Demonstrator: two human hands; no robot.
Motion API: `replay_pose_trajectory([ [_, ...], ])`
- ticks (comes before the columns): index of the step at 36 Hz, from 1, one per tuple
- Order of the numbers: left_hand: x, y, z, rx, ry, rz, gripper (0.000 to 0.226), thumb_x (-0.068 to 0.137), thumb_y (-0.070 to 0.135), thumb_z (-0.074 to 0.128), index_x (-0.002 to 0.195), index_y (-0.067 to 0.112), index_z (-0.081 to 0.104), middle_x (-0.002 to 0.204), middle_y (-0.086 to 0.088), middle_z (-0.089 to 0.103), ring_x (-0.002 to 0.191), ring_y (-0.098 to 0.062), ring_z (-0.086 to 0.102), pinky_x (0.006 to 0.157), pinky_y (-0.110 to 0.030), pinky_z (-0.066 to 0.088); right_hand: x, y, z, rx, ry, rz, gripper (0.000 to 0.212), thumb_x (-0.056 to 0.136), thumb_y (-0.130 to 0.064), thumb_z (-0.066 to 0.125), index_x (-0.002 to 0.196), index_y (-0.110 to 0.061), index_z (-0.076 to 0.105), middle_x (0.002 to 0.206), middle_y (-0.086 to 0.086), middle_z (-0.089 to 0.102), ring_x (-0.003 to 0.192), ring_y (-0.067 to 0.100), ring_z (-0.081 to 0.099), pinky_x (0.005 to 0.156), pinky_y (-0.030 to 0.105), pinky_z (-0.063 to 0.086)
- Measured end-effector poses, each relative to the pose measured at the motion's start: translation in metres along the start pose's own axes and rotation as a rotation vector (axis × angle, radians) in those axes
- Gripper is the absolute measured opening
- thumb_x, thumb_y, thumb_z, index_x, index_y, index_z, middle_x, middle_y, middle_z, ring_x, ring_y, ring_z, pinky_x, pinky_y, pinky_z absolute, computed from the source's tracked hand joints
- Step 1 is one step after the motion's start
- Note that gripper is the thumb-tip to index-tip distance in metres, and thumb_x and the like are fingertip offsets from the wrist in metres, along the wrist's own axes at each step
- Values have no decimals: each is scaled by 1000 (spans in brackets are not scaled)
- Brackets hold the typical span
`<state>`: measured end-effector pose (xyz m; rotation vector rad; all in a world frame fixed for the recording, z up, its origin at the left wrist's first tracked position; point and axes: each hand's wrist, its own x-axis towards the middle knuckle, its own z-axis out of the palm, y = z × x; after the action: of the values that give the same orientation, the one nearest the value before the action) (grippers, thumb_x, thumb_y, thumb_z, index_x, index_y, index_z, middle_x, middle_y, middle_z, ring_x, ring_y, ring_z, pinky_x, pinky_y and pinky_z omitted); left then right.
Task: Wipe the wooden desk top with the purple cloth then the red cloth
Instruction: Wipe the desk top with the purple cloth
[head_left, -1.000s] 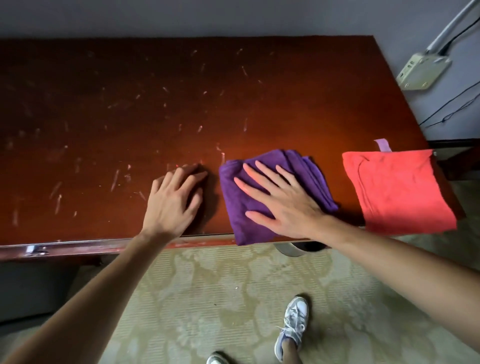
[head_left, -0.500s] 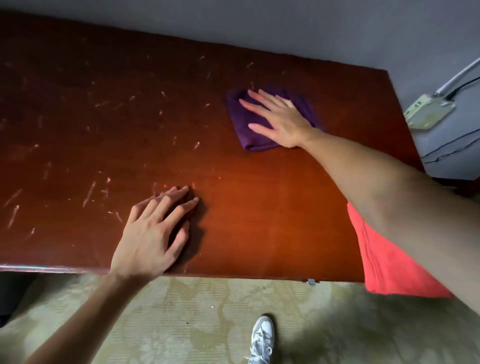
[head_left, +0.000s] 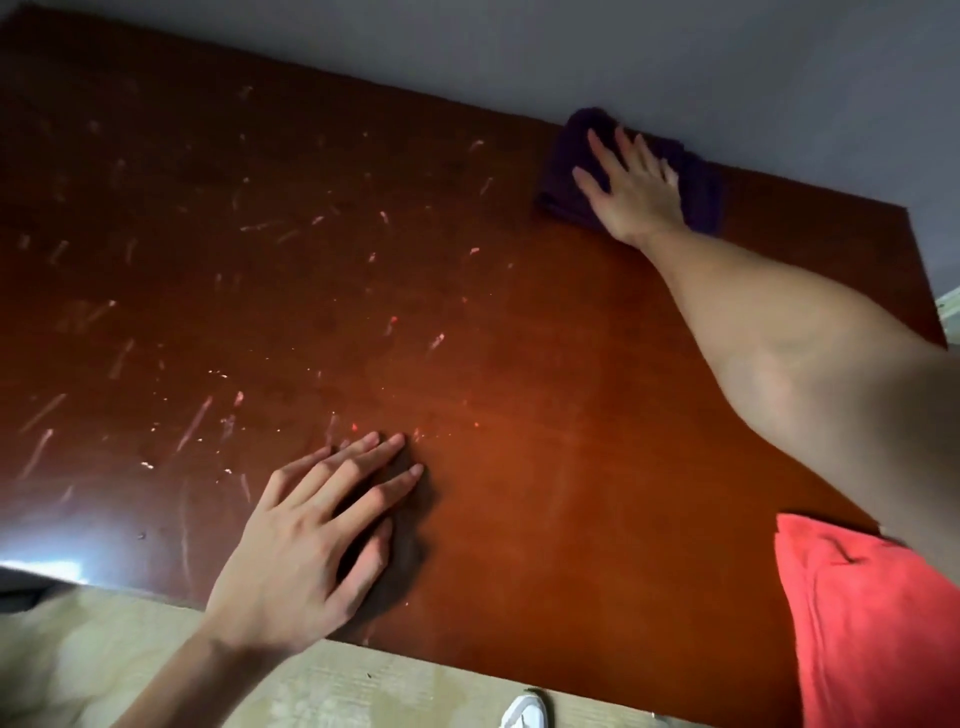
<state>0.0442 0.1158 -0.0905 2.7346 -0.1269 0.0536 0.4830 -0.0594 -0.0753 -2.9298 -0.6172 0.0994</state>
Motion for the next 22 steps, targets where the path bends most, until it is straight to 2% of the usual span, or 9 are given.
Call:
replay_pose_trajectory([
  [5, -1, 0, 0, -10, 18, 15, 47, 98, 36, 39, 140, 26, 57, 157, 7, 41, 147, -8, 33, 113, -39, 31, -22, -16, 7, 2, 19, 58, 68, 104, -65, 18, 164, -35, 8, 174, 0, 4, 160, 22, 0, 127, 48, 0],
  [9, -4, 0, 2, -62, 90, 0, 44, 98, 34, 39, 133, 17, 61, 149, 3, 50, 141, -11, 41, 111, -36, 31, -64, -39, 18, -16, 37, 49, 68, 104, -66, 21, 164, -36, 11, 174, 0, 6, 160, 22, 2, 127, 47, 3],
  [12, -6, 1, 3, -47, 155, -27, 38, 96, 34, 40, 120, 12, 59, 124, -5, 56, 115, -22, 50, 95, -31, 32, -114, -63, 28, -27, 45, -3, 68, 103, -67, 24, 163, -38, 11, 173, -1, 8, 160, 21, 3, 127, 46, 4],
  [13, -7, 1, 3, -42, 174, -42, 35, 95, 35, 40, 115, 11, 57, 113, -7, 54, 103, -26, 48, 89, -34, 32, -133, -73, 31, -26, 40, -20, 69, 103, -67, 25, 163, -38, 11, 173, -1, 8, 160, 21, 3, 127, 46, 4],
  [15, -8, 1, 3, -67, 203, -68, 33, 94, 35, 42, 109, 10, 56, 103, -6, 47, 93, -29, 45, 82, -40, 35, -173, -92, 37, -24, 36, -57, 69, 102, -67, 26, 163, -39, 12, 173, -2, 8, 160, 21, 4, 128, 46, 4],
  [19, -12, 1, -2, -175, 285, -41, 29, 93, 32, 45, 102, 7, 56, 100, -8, 45, 90, -31, 46, 79, -50, 42, -258, -133, 52, 5, 62, -135, 78, 92, -71, 13, 163, -38, 18, 173, -2, 13, 159, 22, 10, 127, 48, 8],
  [22, -15, -2, -8, -219, 365, -48, 26, 92, 31, 47, 99, 7, 55, 98, -11, 47, 89, -31, 46, 76, -52, 42, -315, -159, 61, -3, 36, -196, 76, 95, -70, 17, 163, -37, 15, 173, -1, 8, 160, 22, 6, 128, 49, 8],
])
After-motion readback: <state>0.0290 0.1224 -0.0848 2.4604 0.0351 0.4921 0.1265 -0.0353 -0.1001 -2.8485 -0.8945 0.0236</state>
